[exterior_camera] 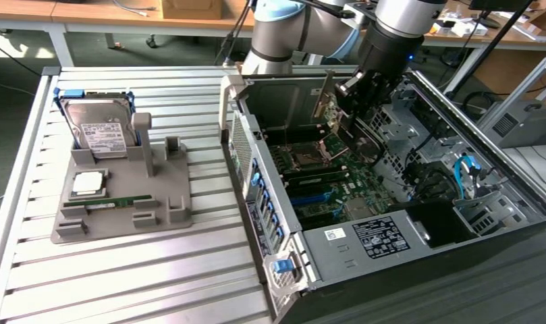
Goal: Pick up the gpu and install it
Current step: 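Insert the gpu into the slot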
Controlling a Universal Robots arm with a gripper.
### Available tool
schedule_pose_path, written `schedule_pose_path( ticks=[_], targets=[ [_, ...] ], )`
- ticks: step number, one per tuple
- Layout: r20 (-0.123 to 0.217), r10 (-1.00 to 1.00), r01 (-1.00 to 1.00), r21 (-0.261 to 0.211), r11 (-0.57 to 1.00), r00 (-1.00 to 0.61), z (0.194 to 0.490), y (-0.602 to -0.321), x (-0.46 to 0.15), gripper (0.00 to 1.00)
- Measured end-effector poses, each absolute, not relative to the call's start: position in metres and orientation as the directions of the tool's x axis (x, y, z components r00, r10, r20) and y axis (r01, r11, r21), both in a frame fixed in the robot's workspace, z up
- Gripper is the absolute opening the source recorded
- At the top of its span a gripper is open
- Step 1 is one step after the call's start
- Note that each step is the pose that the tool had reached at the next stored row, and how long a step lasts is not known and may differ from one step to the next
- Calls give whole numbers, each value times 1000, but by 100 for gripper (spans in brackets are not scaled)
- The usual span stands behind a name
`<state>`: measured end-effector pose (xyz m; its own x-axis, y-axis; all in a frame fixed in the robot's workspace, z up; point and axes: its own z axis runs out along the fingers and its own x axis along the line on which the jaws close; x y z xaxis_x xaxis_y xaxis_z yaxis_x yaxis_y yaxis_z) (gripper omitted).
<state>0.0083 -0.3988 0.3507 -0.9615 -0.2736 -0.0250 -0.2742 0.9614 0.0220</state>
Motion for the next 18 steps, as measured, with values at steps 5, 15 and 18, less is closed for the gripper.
schedule_pose_path(
  ticks=[5, 15, 18],
  targets=[
    [-25, -288, -288, 22, 957, -957, 351, -399, 8, 27],
    [-25, -326, -327, 22, 945, -945, 351, -399, 8, 27],
    [-25, -333, -334, 22, 942, -943, 351, -399, 8, 27]
  ],
)
